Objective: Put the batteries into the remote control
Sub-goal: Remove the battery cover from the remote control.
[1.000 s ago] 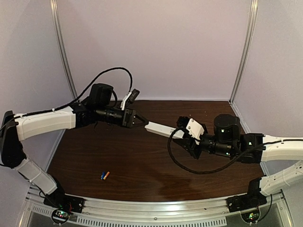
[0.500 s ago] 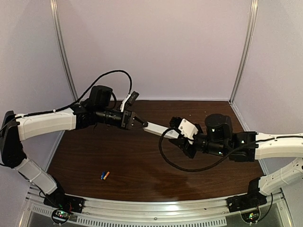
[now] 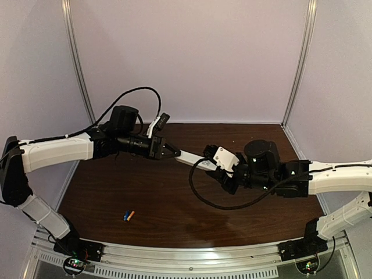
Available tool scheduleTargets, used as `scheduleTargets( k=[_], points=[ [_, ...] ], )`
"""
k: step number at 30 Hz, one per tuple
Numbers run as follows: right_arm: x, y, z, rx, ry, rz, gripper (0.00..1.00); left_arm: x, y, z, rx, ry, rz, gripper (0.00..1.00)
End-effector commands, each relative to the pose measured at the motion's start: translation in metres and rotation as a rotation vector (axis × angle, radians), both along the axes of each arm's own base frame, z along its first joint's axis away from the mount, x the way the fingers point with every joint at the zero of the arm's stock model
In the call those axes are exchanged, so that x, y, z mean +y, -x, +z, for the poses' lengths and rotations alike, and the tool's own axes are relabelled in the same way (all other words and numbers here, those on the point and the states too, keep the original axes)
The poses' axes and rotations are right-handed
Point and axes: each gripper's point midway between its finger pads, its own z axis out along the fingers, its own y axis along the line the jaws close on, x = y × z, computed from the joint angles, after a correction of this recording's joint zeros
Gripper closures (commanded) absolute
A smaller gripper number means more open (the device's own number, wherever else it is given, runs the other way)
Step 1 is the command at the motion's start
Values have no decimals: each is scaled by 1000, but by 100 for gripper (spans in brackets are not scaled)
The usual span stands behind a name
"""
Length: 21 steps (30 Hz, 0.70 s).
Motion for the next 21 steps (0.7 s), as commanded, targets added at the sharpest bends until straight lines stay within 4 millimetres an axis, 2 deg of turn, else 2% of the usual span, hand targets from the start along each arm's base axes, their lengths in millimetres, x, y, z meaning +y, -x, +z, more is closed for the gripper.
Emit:
scheduleTargets(
  k=[1,12,15,21],
  points=[
    [-6,-9,-3,-16,50,-58,100,-3,10,9,-13,24,-45,68],
    [-8,-11,-9,-12,76,-69,100,-4,14,16,-9,64,-73,72],
    [-6,-8,-5,-13,58,-48,100,-7,17,13,17,85,-98,78],
    [-7,-3,2,-24,31,-22,100,-7,16,19,41,149,-126,100]
  ],
)
